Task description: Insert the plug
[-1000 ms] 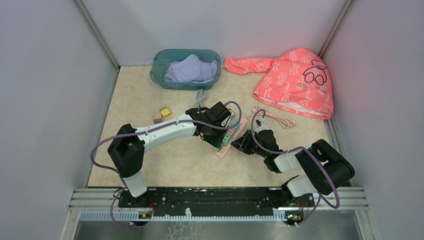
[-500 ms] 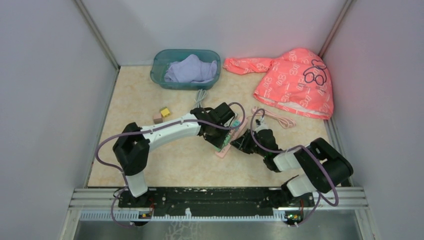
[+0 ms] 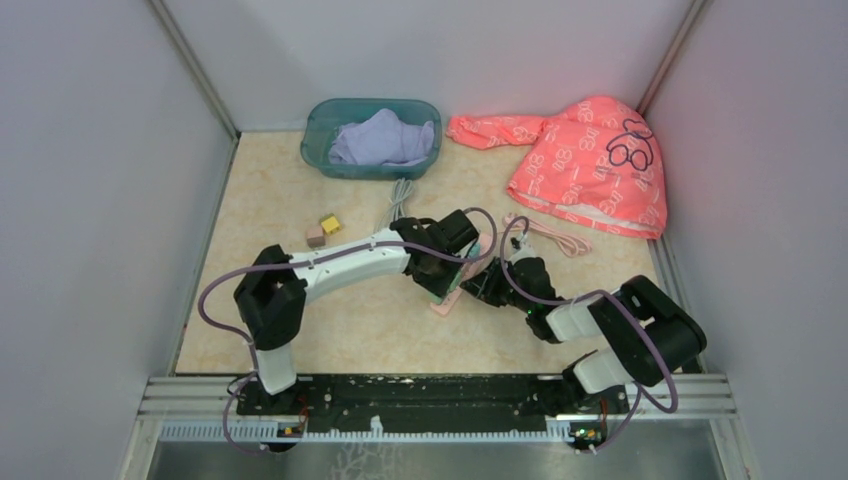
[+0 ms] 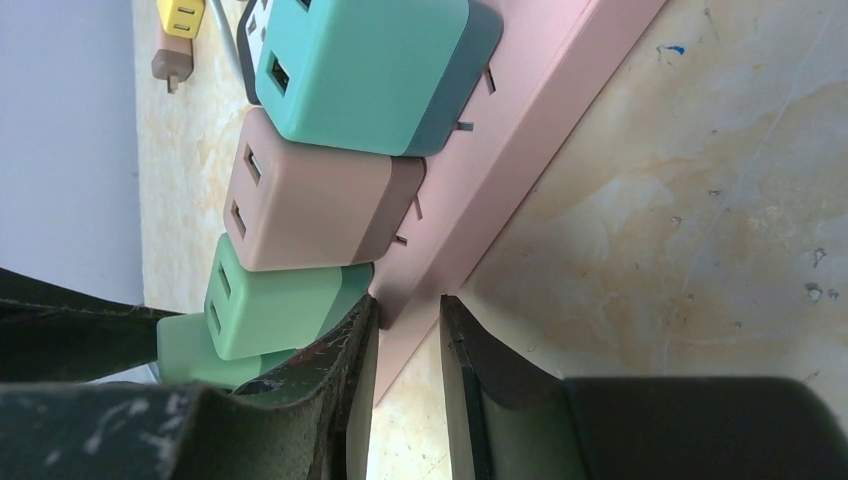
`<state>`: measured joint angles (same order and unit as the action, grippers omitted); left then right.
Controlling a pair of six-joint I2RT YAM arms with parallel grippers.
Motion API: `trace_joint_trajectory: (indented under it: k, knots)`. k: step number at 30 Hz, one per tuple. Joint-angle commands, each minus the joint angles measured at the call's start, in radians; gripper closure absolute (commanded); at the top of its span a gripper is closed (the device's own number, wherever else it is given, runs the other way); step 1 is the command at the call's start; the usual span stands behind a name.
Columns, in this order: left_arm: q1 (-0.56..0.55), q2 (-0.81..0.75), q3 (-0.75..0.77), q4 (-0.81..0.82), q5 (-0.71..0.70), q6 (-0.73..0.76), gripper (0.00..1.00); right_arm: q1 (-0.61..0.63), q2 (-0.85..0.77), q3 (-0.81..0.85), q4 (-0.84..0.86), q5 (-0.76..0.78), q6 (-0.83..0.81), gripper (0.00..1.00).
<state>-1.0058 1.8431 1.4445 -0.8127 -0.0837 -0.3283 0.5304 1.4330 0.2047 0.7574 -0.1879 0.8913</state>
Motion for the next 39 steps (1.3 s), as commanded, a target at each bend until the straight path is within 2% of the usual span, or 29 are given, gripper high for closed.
trace_joint_trajectory:
  k: [1,10,21,27,39]
  knots:
    - [-0.035,0.056,0.014,-0.046,-0.049,-0.037,1.0,0.008,-0.016,0.024,-0.036,0.038,-0.032,0.72]
    - [-0.08,0.112,0.001,-0.057,-0.069,-0.066,1.0,0.013,-0.014,0.027,-0.043,0.041,-0.035,0.72]
    - [-0.073,0.14,-0.071,0.008,-0.022,-0.046,1.0,0.019,-0.012,0.033,-0.044,0.04,-0.041,0.72]
    - [-0.032,0.101,-0.146,0.08,0.013,-0.034,1.0,0.02,-0.016,0.031,-0.043,0.038,-0.043,0.73]
    - [-0.063,0.163,-0.171,0.062,0.024,-0.064,1.0,0.02,-0.028,0.03,-0.05,0.041,-0.049,0.72]
